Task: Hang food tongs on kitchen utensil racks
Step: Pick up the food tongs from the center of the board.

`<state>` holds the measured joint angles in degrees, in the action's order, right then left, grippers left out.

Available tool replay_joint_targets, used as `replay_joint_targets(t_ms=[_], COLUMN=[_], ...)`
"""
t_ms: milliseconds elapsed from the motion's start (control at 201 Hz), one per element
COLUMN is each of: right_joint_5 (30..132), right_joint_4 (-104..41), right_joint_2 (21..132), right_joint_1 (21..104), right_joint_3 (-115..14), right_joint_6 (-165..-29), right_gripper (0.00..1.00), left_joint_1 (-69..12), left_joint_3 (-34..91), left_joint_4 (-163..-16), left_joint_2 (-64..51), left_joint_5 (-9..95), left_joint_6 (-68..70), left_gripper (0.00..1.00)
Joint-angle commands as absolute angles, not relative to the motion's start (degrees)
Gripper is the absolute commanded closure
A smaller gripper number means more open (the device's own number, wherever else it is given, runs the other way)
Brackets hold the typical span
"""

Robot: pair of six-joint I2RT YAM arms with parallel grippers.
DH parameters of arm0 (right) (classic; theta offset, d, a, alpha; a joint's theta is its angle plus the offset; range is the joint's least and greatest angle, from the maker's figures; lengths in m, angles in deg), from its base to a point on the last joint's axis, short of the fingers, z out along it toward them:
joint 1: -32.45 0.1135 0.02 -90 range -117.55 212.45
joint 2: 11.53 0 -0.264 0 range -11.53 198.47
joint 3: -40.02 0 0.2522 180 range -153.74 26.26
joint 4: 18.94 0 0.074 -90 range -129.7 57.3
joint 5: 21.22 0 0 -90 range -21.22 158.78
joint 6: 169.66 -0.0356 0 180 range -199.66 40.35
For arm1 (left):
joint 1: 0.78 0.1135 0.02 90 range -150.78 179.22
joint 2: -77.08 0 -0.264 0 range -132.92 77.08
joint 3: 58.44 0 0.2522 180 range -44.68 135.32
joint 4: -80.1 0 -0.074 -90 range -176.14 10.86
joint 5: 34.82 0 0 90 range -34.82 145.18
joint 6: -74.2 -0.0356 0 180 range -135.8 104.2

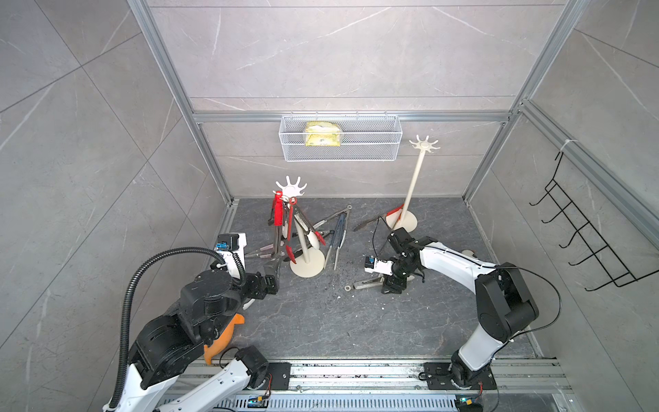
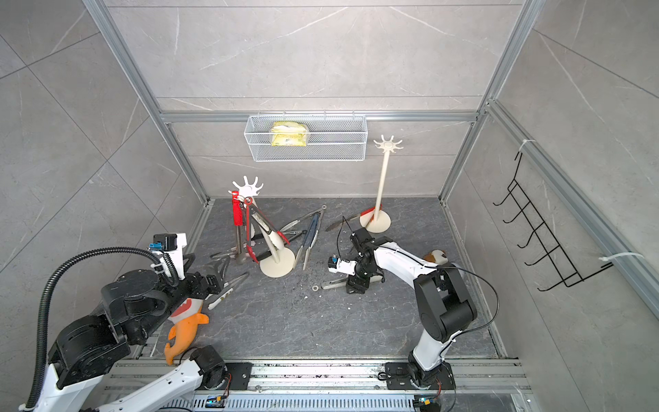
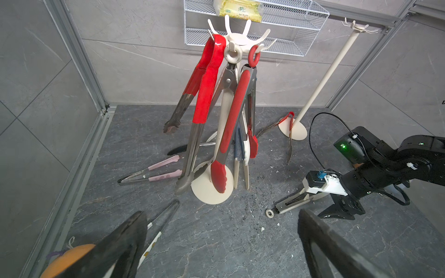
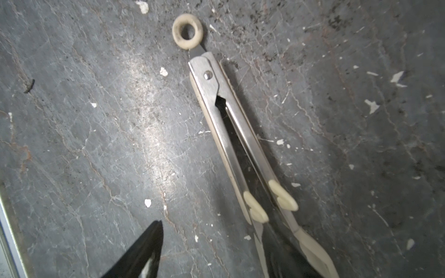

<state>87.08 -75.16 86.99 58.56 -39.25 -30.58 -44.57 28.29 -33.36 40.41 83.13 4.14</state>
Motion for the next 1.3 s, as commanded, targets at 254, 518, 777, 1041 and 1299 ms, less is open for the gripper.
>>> replay_joint_targets(t_ms=[254, 518, 777, 1041, 1299], right_joint_5=[88.03, 87.76, 86.24, 82.49, 79.27], right_joint_4=[-74.87, -74.55, -73.71, -71.75, -67.90], right_joint_2=[89.55, 90.36, 91.02, 92.17, 92.43], right_joint_1=[59.01, 59.46, 59.62, 59.97, 60.14], right_joint_3=[-41.09, -40.53, -40.36, -40.10, -38.87], right_joint_6=[-32.28, -32.63, -32.72, -32.46, -32.80], right_gripper=[0.39, 0.45, 0.50, 0.52, 0.59], left_joint_1=[-44.68, -44.77, -44.75, -44.73, -44.73], left_joint_3=[30.38, 30.18, 30.16, 30.49, 31.15], left_joint_4=[-32.88, -32.74, -32.00, -31.06, -30.77], left_joint_2=[41.09, 41.57, 41.92, 42.53, 42.66], left_joint_5=[84.36, 84.54, 84.47, 84.35, 83.90], left_joint_6=[4.50, 4.64, 5.34, 6.32, 6.33], left_gripper=[0.01, 0.01, 0.01, 0.01, 0.01])
